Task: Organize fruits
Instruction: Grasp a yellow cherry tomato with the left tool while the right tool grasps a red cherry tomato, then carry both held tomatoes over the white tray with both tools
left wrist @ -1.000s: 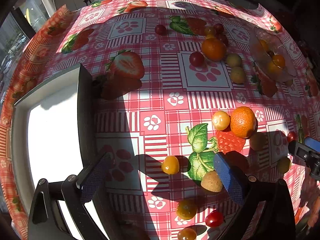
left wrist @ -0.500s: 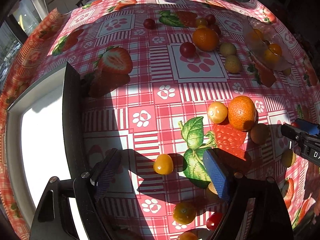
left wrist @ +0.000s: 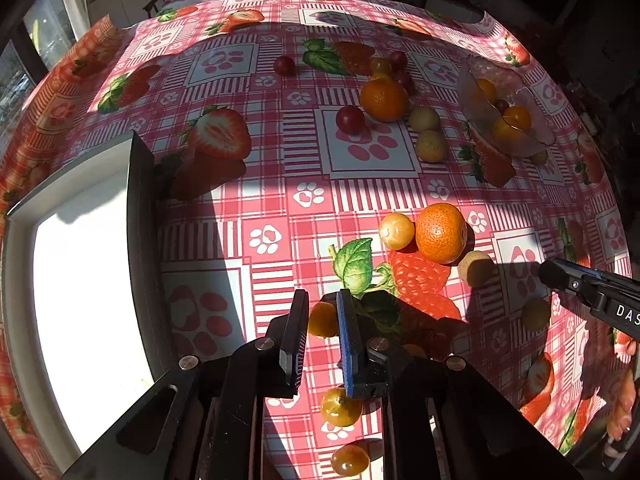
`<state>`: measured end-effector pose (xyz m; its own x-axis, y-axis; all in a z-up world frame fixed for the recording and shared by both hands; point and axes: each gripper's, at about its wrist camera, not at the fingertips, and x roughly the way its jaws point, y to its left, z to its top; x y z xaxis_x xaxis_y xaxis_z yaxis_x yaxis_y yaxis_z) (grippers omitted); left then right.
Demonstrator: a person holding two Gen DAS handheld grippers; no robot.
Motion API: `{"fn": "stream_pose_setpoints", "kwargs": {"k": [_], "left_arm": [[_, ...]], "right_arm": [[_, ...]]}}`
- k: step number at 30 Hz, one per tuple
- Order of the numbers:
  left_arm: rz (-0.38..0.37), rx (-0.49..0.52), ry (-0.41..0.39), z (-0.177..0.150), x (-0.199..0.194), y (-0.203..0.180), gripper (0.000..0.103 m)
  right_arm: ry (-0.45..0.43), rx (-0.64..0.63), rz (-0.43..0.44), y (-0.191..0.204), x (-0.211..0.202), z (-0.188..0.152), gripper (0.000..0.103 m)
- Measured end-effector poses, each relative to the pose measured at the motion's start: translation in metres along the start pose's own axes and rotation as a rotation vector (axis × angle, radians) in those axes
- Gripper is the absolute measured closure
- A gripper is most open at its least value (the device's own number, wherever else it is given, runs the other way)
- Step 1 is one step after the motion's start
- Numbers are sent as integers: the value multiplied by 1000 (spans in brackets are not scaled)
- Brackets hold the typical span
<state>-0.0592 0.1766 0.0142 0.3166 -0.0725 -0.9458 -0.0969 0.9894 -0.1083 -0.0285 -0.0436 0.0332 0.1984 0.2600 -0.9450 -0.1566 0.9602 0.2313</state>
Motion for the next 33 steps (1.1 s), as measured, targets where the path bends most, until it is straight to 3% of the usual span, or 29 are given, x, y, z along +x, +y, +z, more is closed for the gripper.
{"fn": "stream_pose_setpoints", "kwargs": {"k": [4, 12, 13, 14, 15, 27, 29, 33], "left_arm": [[-12, 5, -8, -3, -8, 1, 87], [41, 33, -18, -3, -4, 2, 82], [48, 41, -21, -3, -3, 1, 60], [64, 45, -30, -3, -4, 0, 31], [77, 49, -53, -3, -6, -1, 27], [90, 102, -37, 2, 11, -19, 29], [93, 118, -27, 2, 15, -25, 46], [100, 108, -16, -1, 16, -29, 62]], "right_arm": [[2, -4, 26, 6, -11, -7, 80], [17, -2, 43, 9, -21, -18, 80], [18, -2, 44, 9, -21, -20, 80], [18, 2, 46, 8, -22, -22, 80], [18, 3, 49, 9, -22, -22, 80], [20, 19, 64, 4, -22, -24, 80], [22, 22, 64, 3, -21, -24, 80], [20, 29, 68, 2, -23, -25, 80]]}}
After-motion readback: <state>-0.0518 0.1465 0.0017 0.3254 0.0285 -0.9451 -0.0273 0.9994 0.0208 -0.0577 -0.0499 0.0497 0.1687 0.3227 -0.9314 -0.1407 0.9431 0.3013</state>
